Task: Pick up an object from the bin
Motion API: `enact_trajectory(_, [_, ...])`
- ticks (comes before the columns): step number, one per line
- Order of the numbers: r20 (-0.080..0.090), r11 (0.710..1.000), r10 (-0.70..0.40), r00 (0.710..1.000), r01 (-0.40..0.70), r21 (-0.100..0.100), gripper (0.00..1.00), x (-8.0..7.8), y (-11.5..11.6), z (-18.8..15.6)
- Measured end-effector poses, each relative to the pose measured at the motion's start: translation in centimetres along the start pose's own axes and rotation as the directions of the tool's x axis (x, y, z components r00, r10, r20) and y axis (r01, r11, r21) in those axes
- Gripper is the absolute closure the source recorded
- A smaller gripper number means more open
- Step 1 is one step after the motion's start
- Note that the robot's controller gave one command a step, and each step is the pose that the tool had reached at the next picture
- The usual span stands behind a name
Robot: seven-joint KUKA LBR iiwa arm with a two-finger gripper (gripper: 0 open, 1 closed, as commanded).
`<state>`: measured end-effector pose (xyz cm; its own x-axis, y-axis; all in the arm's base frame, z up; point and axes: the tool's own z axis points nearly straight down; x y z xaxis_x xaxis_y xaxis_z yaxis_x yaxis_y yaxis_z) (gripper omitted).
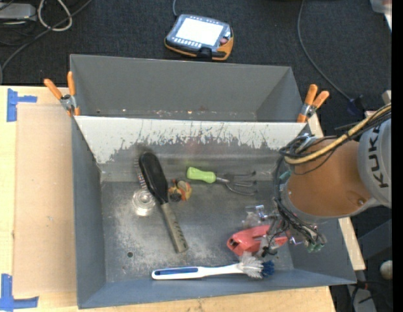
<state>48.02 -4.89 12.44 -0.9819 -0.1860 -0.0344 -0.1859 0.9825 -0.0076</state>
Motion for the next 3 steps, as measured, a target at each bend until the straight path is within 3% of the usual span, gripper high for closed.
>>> enact_trajectory(1, [-0.018, 0.978, 0.210, 0.978, -0.210, -0.001, 1.00, -0.6, 0.1, -3.9])
enact_trajectory(2, [-0.015, 1.000, -0.004, 1.000, 0.004, -0.005, 1.00, -1.4, 0.4, -13.5])
enact_trajectory(3, [-0.024, 0.989, 0.145, 0.989, -0.145, -0.004, 1.00, -2.6, -0.7, -24.0])
